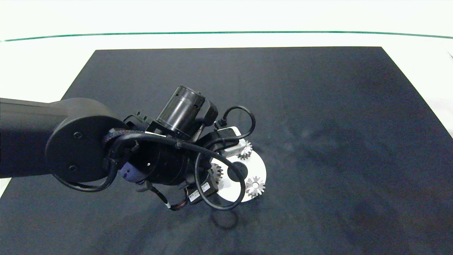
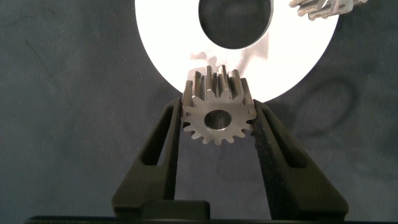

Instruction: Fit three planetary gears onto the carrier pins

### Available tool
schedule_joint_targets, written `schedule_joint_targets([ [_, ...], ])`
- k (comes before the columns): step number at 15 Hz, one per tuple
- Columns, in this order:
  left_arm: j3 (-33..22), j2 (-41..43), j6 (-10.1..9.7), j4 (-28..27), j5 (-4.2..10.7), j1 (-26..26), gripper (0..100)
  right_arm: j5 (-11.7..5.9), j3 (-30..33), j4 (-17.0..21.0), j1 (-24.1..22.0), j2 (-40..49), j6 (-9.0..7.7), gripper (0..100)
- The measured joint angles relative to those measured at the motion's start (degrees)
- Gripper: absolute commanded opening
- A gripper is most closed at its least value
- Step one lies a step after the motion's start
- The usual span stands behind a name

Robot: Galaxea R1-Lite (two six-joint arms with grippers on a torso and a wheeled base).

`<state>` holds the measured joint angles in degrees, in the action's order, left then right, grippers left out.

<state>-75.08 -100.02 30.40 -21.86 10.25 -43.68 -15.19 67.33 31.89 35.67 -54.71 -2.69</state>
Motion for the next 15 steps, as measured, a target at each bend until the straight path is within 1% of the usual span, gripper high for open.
schedule_joint_targets([
  [1, 0.0, -0.1, 0.0, 0.0, 0.0, 0.0, 28, 0.0, 0.0, 0.0, 0.0, 0.0, 0.0, 100],
  [3, -0.1, -0.2, 0.05, 0.0, 0.74, 0.0, 28, 0.01, 0.0, 0.0, 0.0, 0.0, 0.0, 100],
  [5, -0.1, -0.2, 0.38, 0.0, 1.1, 0.0, 28, 0.0, 0.0, 0.0, 0.0, 0.0, 0.02, 100],
  [13, -0.3, -0.7, 0.77, -0.1, 1.18, 0.0, 28, 0.04, 0.0, 0.0, 0.0, 0.1, 0.0, 100],
  [15, -0.4, -0.7, 0.79, -0.2, 1.4, 0.0, 28, 0.01, 0.0, 0.0, 0.0, 0.1, 0.0, 100],
])
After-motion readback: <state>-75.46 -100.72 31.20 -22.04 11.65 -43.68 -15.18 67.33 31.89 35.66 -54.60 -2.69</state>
